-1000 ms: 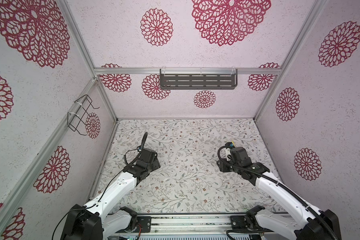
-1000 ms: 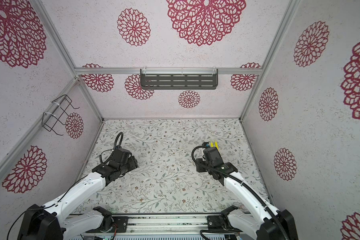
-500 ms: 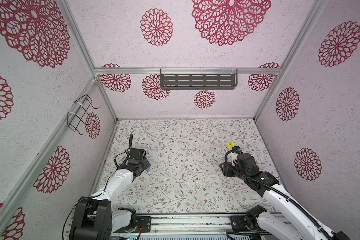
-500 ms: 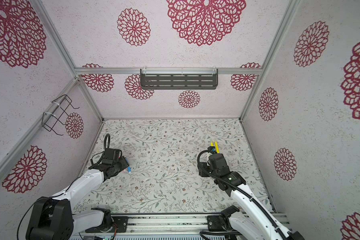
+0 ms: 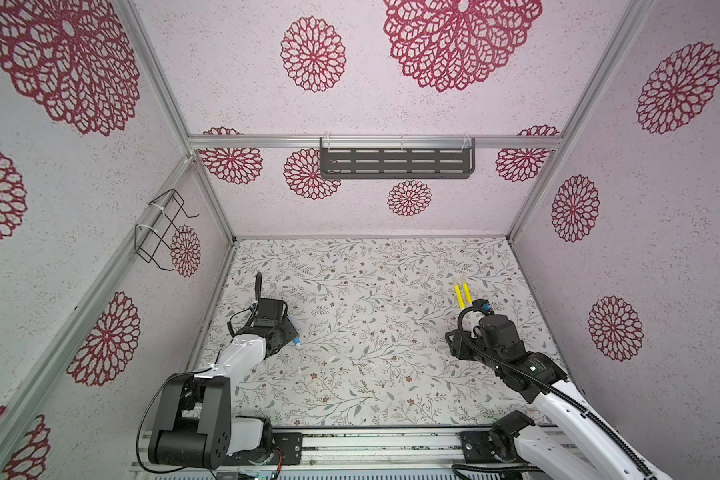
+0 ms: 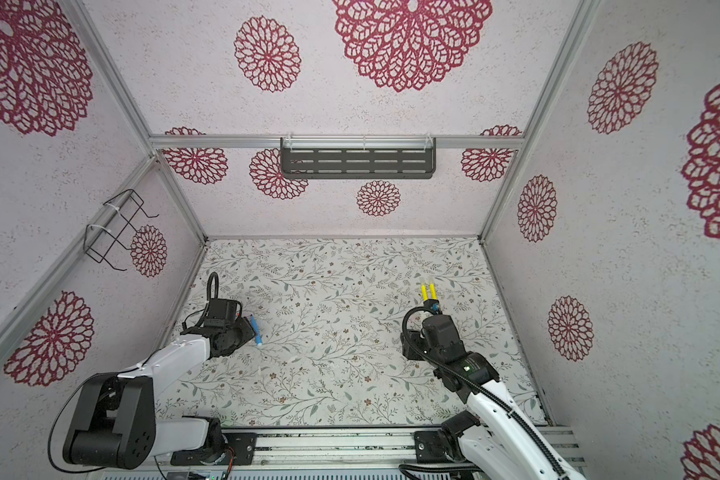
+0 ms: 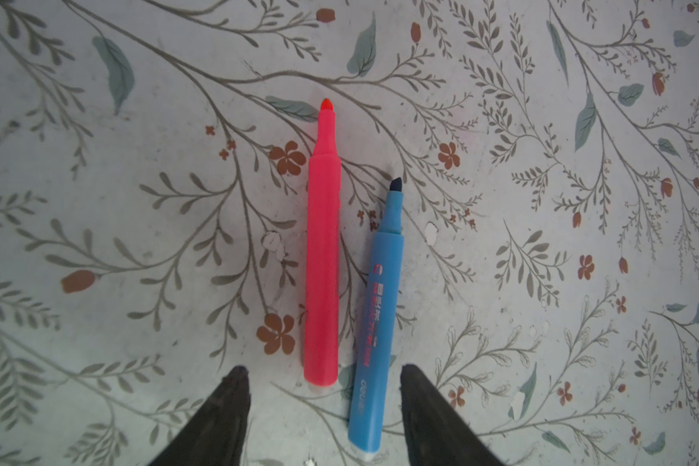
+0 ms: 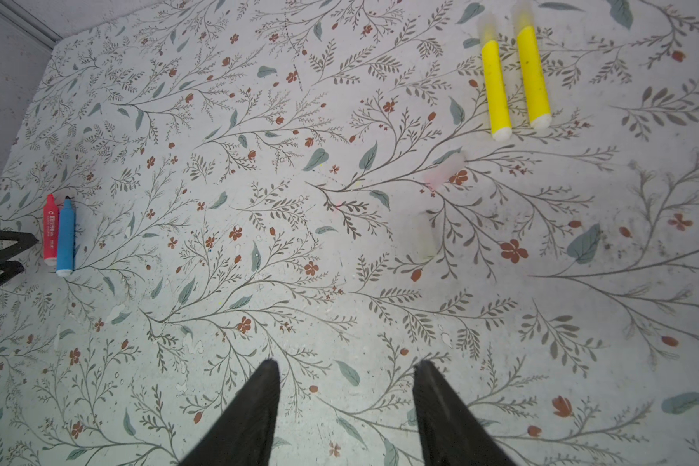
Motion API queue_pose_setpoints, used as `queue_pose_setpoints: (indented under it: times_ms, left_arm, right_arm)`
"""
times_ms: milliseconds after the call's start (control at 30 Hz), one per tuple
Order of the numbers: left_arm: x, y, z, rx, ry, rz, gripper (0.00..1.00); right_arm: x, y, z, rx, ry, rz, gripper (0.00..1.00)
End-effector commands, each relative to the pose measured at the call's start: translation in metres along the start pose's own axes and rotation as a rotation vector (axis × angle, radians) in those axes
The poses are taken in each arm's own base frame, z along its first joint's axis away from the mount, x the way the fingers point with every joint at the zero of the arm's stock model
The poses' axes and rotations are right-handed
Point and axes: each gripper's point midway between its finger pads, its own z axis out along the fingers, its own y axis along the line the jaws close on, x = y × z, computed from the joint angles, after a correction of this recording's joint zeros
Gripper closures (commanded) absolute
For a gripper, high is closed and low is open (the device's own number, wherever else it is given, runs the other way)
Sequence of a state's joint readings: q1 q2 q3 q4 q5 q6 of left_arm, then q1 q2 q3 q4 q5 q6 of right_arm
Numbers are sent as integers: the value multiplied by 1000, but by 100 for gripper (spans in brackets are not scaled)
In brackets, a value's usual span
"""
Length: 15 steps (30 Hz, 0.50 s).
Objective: Insert the pens into the pen caps
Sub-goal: 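Lift the right gripper away while the left gripper moves over the pink and blue markers, then lower the left gripper and grasp the pink marker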
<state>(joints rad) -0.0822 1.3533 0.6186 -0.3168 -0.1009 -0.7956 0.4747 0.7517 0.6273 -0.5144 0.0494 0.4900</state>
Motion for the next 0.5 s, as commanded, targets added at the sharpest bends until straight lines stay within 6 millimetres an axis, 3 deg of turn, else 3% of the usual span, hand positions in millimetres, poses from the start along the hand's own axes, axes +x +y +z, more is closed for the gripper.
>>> queue_pose_setpoints:
  times_ms: [0, 467]
  left_arm:
    - [-14, -5, 0, -1, -34, 0, 39]
    - [-24, 0, 13, -34, -16, -29, 51]
  right_arm:
    - [-7, 1, -4, 1, -27, 19, 43]
    - [-3, -1, -5, -2, -32, 32, 43]
